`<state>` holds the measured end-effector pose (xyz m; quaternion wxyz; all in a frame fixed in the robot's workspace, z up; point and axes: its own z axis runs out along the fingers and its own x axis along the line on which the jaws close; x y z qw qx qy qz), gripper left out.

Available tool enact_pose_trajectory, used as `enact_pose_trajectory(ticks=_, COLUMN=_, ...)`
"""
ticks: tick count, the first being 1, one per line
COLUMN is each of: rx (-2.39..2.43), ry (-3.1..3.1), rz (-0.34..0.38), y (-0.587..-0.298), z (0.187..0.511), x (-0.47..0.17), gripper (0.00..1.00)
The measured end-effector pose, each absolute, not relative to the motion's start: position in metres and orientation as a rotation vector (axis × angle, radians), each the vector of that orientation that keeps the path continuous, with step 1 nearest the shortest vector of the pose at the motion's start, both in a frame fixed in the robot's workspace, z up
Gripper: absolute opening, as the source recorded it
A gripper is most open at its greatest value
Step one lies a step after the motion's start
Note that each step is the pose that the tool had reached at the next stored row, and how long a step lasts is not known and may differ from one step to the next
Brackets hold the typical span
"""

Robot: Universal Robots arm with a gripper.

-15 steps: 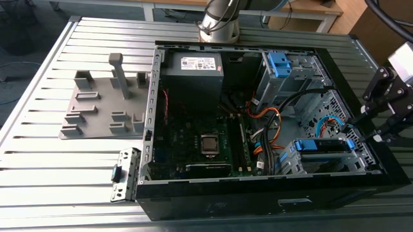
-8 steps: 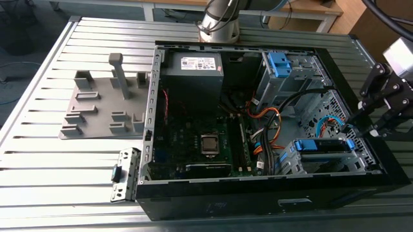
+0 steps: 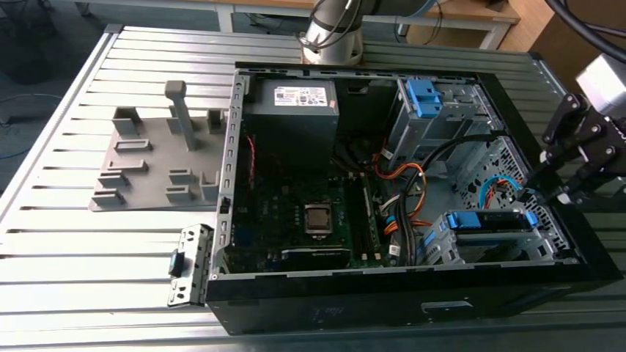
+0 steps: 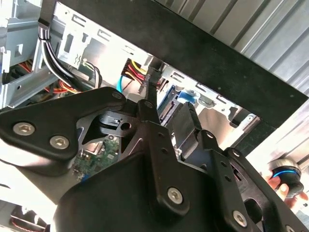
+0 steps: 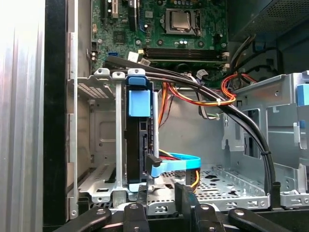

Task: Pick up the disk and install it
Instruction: 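Insert the first disk wire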

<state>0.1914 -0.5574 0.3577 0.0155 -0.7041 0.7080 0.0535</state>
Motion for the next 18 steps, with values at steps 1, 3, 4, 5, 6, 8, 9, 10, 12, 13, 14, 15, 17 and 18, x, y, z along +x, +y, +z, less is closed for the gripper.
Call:
enact_pose_trajectory(ticks=1, rx=-2.190, ry=2.202, rz=0.167, y=-0.557, z=0.357, x=0.191, gripper=0.41)
enact_pose_trajectory(ticks=3, rx=-2.190, ry=2.202, rz=0.166, y=-0.556, z=0.357, x=0.191, gripper=0.41)
enact_pose_trajectory(ticks=4, rx=-2.190, ry=2.202, rz=0.166, y=-0.555, z=0.357, x=0.191, gripper=0.41)
enact_pose_trajectory(ticks=5, rx=-2.190, ry=2.203, rz=0.166, y=-0.554, z=0.357, x=0.191, gripper=0.41)
enact_pose_trajectory(ticks=6, rx=-2.190, ry=2.202, rz=0.167, y=-0.554, z=0.357, x=0.191, gripper=0.41)
enact_pose_trajectory(ticks=8, rx=-2.190, ry=2.202, rz=0.166, y=-0.552, z=0.357, x=0.191, gripper=0.41)
enact_pose_trajectory(ticks=9, rx=-2.190, ry=2.202, rz=0.166, y=-0.551, z=0.356, x=0.191, gripper=0.41)
enact_pose_trajectory(ticks=10, rx=-2.190, ry=2.202, rz=0.166, y=-0.550, z=0.356, x=0.191, gripper=0.41)
enact_pose_trajectory(ticks=12, rx=-2.190, ry=2.202, rz=0.166, y=-0.549, z=0.356, x=0.191, gripper=0.41)
enact_pose_trajectory(ticks=13, rx=-2.190, ry=2.202, rz=0.166, y=-0.547, z=0.356, x=0.191, gripper=0.41)
enact_pose_trajectory(ticks=14, rx=-2.191, ry=2.202, rz=0.166, y=-0.546, z=0.356, x=0.191, gripper=0.41)
enact_pose_trajectory(ticks=15, rx=-2.192, ry=2.201, rz=0.166, y=-0.545, z=0.356, x=0.191, gripper=0.41)
enact_pose_trajectory(ticks=17, rx=-2.196, ry=2.203, rz=0.161, y=-0.543, z=0.356, x=0.192, gripper=0.41)
enact_pose_trajectory(ticks=18, rx=-2.202, ry=2.210, rz=0.148, y=-0.542, z=0.355, x=0.192, gripper=0.41)
